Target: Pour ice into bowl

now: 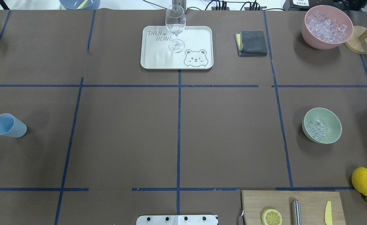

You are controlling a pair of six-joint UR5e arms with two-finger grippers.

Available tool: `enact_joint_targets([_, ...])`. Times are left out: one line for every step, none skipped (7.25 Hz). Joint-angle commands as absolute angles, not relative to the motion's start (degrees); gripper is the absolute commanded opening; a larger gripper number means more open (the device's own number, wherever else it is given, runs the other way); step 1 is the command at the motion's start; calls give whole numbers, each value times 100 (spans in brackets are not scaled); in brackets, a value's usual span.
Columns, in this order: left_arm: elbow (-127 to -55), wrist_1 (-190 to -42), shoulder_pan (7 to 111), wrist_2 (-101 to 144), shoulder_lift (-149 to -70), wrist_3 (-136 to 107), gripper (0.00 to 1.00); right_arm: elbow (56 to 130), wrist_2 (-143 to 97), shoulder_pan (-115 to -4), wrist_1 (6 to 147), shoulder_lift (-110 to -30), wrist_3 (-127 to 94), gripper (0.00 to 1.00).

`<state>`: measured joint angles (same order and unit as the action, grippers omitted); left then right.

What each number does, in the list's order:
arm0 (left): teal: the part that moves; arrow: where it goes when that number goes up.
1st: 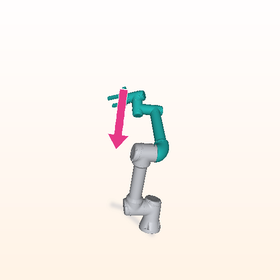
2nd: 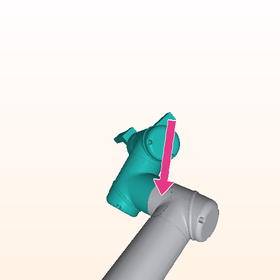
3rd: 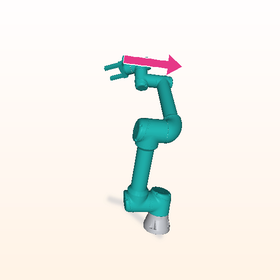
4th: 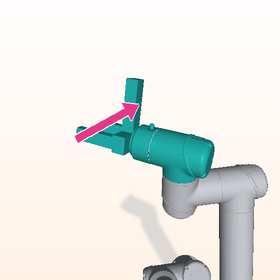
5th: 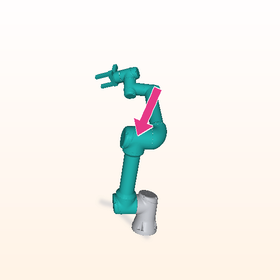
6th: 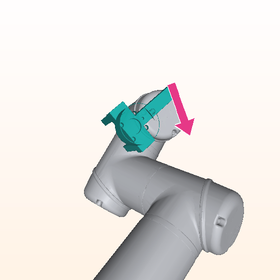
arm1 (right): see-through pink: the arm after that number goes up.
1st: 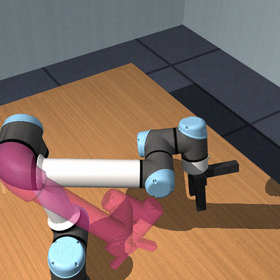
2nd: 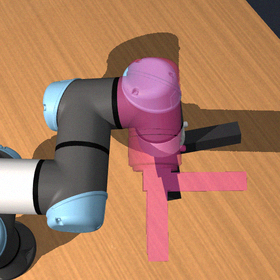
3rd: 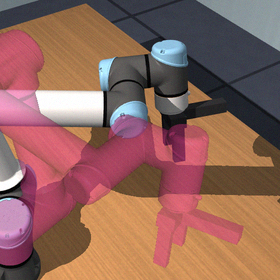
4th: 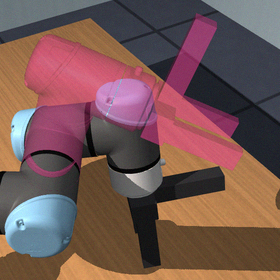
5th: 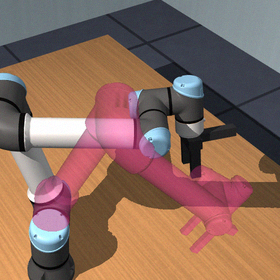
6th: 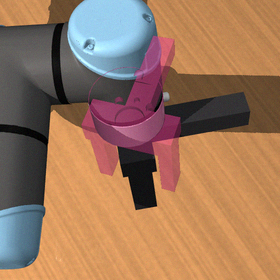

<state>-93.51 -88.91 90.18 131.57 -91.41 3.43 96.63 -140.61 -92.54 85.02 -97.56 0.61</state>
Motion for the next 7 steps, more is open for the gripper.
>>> enact_joint_targets([-9343,-8895,9018,13157,-9141,343,100,9703,-14071,-9255,8464,-9756,62,100])
enact_joint_targets([-9430,-8903,9018,13157,-9149,351,100,9686,-14054,-9246,8464,-9756,79,100])
enact_joint_targets([-9448,-8973,9018,13157,-9167,352,100,9729,-14115,-9246,8464,-9782,62,100])
enact_joint_targets([-9448,-9200,9009,13149,-9184,334,100,9773,-14141,-9237,8455,-9765,53,100])
enact_joint_targets([-9474,-9446,9000,13157,-9202,325,100,9704,-14142,-9211,8464,-9756,53,100])
enact_joint_targets([-9710,-9674,9000,13149,-9167,325,100,9755,-14194,-9220,8464,-9773,44,100])
enact_joint_targets([-9912,-9694,8991,13148,-9176,316,100,9773,-14220,-9107,8455,-9756,53,100])
